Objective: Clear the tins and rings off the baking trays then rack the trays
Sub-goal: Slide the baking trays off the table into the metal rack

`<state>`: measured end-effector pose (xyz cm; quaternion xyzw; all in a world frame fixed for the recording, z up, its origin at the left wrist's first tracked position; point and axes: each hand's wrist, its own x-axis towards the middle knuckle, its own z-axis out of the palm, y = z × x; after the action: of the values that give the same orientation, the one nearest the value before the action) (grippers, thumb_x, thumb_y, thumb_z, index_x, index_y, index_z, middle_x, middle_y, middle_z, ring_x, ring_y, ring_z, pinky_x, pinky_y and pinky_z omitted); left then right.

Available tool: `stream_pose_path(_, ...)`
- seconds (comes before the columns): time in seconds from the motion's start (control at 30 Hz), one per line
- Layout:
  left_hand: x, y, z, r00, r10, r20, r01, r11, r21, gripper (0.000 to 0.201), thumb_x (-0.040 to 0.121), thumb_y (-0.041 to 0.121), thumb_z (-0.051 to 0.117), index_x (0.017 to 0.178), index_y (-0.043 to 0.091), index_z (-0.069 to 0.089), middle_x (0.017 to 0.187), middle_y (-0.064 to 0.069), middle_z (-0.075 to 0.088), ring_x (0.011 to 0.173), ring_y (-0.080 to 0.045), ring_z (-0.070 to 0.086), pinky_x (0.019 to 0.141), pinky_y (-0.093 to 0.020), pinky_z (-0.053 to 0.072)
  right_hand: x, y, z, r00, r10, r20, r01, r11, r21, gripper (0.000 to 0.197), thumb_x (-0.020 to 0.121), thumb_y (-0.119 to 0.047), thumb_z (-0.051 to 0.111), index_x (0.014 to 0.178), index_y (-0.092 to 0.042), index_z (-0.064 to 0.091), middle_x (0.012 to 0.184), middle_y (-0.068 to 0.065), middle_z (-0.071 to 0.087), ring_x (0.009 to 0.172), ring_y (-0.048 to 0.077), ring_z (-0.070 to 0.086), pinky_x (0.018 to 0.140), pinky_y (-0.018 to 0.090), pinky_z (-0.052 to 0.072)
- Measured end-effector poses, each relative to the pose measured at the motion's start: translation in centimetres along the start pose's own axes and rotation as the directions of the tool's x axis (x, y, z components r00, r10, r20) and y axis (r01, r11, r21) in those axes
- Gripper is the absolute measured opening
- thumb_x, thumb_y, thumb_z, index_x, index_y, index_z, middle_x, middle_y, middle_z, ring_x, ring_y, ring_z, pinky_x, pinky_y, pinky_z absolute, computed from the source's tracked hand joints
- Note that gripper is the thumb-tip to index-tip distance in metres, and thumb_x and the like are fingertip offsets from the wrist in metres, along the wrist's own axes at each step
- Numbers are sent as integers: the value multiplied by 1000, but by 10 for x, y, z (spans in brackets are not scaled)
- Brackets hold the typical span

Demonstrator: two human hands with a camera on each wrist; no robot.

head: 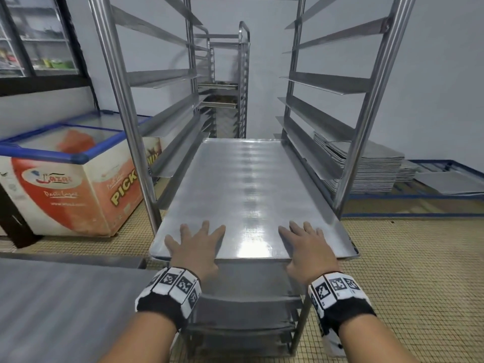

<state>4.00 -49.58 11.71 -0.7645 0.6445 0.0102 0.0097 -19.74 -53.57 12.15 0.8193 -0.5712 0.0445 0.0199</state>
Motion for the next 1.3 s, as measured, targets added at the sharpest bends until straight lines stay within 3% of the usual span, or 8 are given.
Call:
stream_pose_path(0.2, 38, -6, 4, 999, 19, -39, -17, 999, 40, 90, 82, 32, 69, 145, 49, 7, 161, 7, 11, 145, -44, 15, 109, -70, 20, 36, 6, 4, 999, -43, -12, 43, 999, -11, 75, 82, -31, 65, 147, -29, 27, 151, -2, 30, 141, 29, 24, 121, 45, 15)
stream_pose_path(0.47, 100, -13, -5, 1000, 21, -11, -20, 996, 83, 88, 83, 29, 64, 147, 49, 6, 162, 7, 10, 145, -40, 17, 109, -68, 23, 97, 12, 6, 997, -66, -46, 65, 997, -29, 68, 77, -28, 64, 138, -28, 34, 141, -3, 38, 128, 28, 34, 111, 43, 31)
stream_pose_path(0.77, 155, -12, -18, 1000, 14, 2, -14, 997, 72, 87, 82, 26, 63, 150, 48, 14, 161, 8, 17, 146, -31, 20, 110, -67, 25, 155, 22, 11, 993, -72, -92, 69, 997, -33, 66, 75, -33, 66, 135, -27, 38, 137, -1, 42, 125, 27, 38, 107, 42, 35)
stream_pose_path(0.97, 174, -10, -16, 994, 21, -111, -10, 995, 99, 82, 75, 26, 65, 145, 47, 28, 124, 0, 33, 120, -23, 32, 100, -54, 40, 170, 23, 8, 984, -49, -171, 54, 998, 29, 52, 71, -30, 70, 119, -24, 52, 119, 1, 43, 109, 23, 39, 93, 38, 45)
stream_pose_path(1.1, 170, -14, -10, 969, 66, -239, -57, 997, 43, 66, 74, 15, 68, 135, 31, 50, 122, -2, 46, 111, -24, 44, 93, -39, 45, 175, 21, 16, 974, -39, -223, 44, 999, 17, 56, 68, -29, 73, 118, -21, 50, 115, 0, 50, 106, 23, 47, 103, 43, 38)
stream_pose_path(1.17, 160, -17, -1, 937, 80, -341, -75, 997, 27, 57, 71, 10, 75, 125, 23, 62, 119, -4, 56, 107, -27, 53, 94, -39, 45, 173, 16, 21, 970, 1, -245, -7, 1000, -23, 60, 68, -34, 76, 120, -21, 49, 112, -1, 54, 108, 24, 52, 115, 51, 23)
stream_pose_path(1.23, 149, -21, 9, 929, 72, -362, -79, 997, -3, 66, 70, 10, 80, 131, 25, 61, 131, -2, 59, 121, -29, 55, 109, -47, 35, 167, 8, 22, 969, 54, -240, -68, 996, -51, 58, 70, -37, 76, 119, -24, 47, 111, -4, 54, 111, 21, 54, 117, 59, 8)
stream_pose_path(1.3, 136, -27, 21, 935, 59, -350, -62, 998, 2, 78, 77, 14, 77, 147, 29, 44, 152, 3, 44, 144, -27, 35, 120, -50, 20, 161, 0, 22, 962, 103, -252, -117, 992, -41, 52, 73, -38, 73, 116, -26, 47, 111, -7, 53, 116, 18, 51, 112, 68, 4)
